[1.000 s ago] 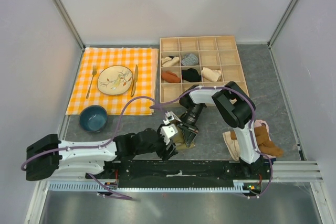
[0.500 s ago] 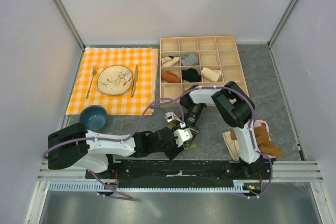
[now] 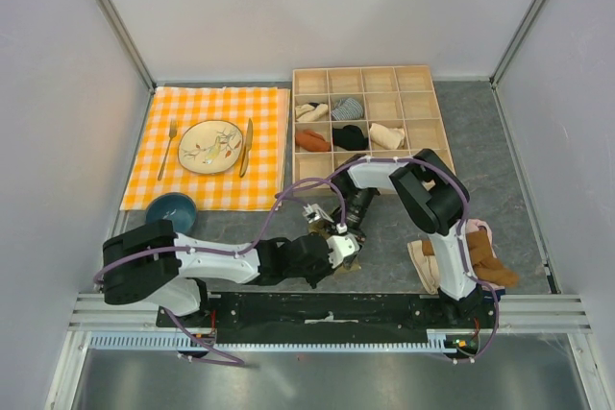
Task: Roll the underwear
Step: Roll the underwear to the corner of the board.
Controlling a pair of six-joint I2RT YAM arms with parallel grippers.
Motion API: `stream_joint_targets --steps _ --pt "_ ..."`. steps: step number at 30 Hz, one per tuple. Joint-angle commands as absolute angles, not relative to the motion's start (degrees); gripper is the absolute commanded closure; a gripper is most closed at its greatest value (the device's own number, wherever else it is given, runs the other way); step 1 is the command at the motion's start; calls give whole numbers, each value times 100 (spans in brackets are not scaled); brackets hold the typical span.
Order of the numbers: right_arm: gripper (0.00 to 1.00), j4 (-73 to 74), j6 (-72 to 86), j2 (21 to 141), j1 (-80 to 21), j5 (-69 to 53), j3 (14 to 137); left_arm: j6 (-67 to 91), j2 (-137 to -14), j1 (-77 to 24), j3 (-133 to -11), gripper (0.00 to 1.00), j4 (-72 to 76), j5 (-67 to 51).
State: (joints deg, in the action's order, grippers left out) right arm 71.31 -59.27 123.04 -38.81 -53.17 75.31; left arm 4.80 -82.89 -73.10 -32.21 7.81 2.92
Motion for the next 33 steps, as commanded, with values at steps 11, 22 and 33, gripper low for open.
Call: stream_joint_targets --steps 11,22,33 --pt "56 6812 -6055 10996 -2945 -4825 7497 2487 -8481 -6602 -2875 98 878 -1256" --pt "55 6724 -8532 9142 -2829 -5142 6066 3172 -9394 -5459 -3155 98 923 -2935" --pt "47 4554 -8368 8006 -4499 -3921 4966 3673 -10186 -5054 -3647 98 492 -3472"
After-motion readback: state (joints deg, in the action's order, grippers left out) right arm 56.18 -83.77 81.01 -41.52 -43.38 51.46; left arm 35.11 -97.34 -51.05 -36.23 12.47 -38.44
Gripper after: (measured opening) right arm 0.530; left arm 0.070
